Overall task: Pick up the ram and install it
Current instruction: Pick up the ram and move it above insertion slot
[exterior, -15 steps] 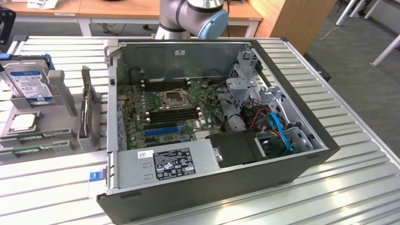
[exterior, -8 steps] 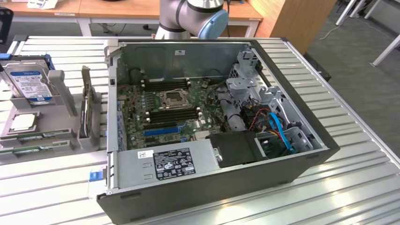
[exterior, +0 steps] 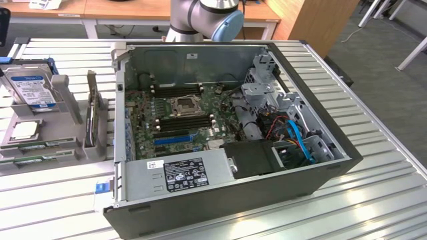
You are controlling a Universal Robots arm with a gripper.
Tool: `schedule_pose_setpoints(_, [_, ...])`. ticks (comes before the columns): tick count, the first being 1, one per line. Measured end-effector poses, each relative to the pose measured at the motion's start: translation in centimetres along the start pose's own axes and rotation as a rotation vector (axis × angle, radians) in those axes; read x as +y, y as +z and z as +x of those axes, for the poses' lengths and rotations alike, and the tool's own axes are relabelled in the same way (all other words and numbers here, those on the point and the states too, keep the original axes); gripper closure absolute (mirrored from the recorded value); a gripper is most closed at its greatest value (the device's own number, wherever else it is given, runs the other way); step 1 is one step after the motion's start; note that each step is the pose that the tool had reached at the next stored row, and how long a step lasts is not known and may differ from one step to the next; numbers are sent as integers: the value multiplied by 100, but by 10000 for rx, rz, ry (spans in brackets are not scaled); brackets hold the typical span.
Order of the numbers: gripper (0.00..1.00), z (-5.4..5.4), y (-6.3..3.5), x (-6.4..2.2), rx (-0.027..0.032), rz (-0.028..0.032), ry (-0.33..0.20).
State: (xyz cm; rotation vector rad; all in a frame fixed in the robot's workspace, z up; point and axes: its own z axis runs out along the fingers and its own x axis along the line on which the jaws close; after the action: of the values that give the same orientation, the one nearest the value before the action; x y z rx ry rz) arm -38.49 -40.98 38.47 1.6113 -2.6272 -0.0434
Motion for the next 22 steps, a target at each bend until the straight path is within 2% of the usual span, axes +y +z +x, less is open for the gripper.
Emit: schedule_pose_setpoints(22, [90, 0, 0, 0, 161, 102, -2910])
